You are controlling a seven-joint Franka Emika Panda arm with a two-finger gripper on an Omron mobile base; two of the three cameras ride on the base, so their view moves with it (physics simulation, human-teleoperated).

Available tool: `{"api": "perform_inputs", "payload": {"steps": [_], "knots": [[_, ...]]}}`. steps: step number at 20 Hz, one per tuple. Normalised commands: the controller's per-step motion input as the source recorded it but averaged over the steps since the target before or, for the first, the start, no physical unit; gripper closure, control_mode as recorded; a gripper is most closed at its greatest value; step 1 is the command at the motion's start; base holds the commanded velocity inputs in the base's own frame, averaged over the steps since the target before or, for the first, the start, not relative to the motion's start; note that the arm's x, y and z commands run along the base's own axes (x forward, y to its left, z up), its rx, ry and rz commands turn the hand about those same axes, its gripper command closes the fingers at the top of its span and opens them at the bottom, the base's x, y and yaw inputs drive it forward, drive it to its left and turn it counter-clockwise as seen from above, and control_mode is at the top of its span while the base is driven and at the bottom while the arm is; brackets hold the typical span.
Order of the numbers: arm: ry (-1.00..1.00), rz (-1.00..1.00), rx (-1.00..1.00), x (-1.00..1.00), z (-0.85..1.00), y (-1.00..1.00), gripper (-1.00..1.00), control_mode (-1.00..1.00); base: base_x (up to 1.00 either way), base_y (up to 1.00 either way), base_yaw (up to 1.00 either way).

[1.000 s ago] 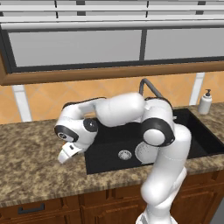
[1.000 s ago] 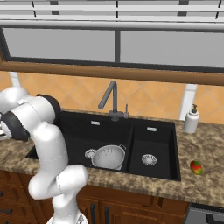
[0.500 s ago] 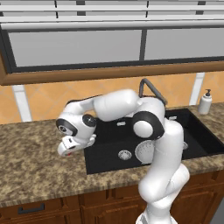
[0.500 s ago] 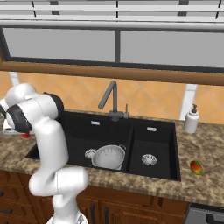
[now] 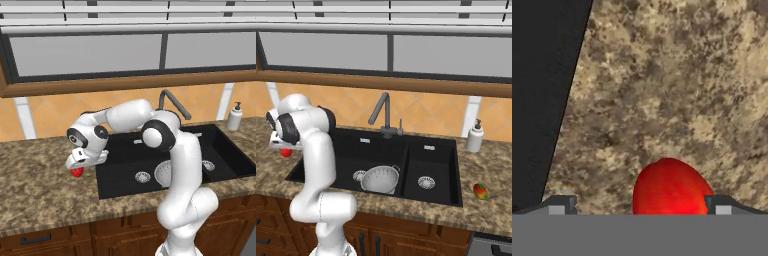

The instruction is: Put the colander in the sink, put the mango, apple in the colander, and turn on the sink faucet and pour water over the colander.

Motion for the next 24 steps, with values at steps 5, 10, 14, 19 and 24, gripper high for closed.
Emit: {"api": "perform_inputs", "payload": {"steps": [5, 10, 14, 19, 24], "knots": [[0.05, -0.01, -0.17, 0.12, 0.0, 0.73, -1.0, -1.0, 0.0, 0.0, 0.0], [0.2, -0.05, -0.15, 0.06, -0.05, 0.54, -1.0, -1.0, 0.0, 0.0, 0.0], [0.23, -0.1, -0.16, 0.37, -0.24, 0.22, -1.0, -1.0, 0.0, 0.0, 0.0], [0.13, -0.08, -0.18, 0.39, -0.22, 0.21, 1.0, -1.0, 0.0, 0.0, 0.0], [0.07, -0.12, -0.11, 0.05, -0.04, 0.23, 1.0, -1.0, 0.0, 0.0, 0.0]]}}
